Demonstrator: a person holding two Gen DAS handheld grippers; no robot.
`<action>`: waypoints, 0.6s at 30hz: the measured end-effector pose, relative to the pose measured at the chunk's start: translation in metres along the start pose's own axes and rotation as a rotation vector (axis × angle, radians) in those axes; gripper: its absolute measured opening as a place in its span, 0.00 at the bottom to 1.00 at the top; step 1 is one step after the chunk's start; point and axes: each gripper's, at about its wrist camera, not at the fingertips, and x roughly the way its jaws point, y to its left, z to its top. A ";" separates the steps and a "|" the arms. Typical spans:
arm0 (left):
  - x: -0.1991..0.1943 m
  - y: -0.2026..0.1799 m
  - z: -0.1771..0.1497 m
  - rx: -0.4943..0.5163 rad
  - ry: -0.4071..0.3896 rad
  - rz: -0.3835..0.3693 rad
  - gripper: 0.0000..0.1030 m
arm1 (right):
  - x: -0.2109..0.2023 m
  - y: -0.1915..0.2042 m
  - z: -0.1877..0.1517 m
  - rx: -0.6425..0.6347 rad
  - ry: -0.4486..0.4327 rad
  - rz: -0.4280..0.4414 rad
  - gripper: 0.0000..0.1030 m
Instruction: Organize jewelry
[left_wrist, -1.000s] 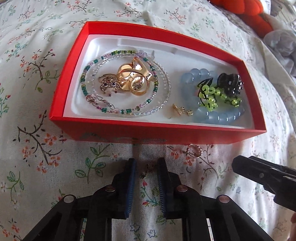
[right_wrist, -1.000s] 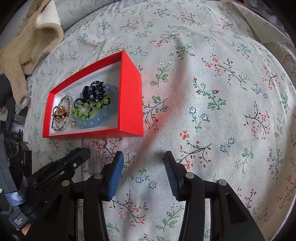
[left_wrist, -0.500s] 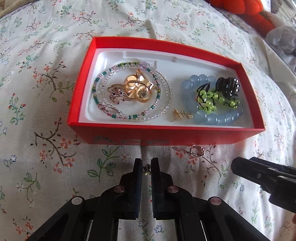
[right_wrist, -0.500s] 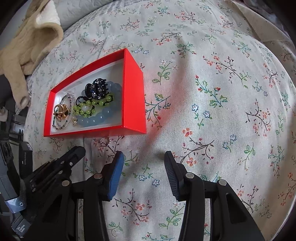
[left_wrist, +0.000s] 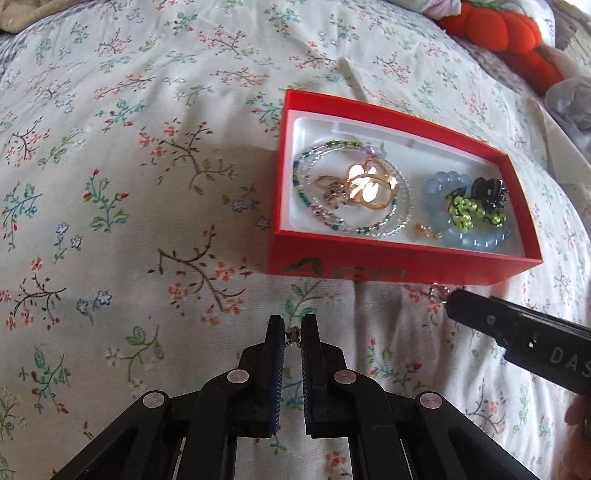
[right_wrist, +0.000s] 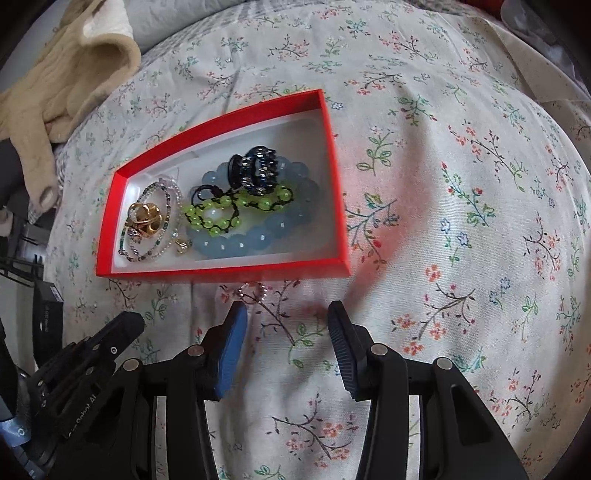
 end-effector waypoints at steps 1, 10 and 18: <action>-0.001 0.001 0.000 0.000 0.001 -0.002 0.03 | 0.002 0.004 0.001 0.002 -0.004 0.003 0.47; -0.005 0.009 0.000 -0.008 0.003 -0.022 0.03 | 0.014 0.026 0.004 0.002 -0.044 -0.075 0.40; -0.003 0.010 0.002 -0.013 0.014 -0.031 0.03 | 0.017 0.031 0.000 -0.015 -0.062 -0.143 0.20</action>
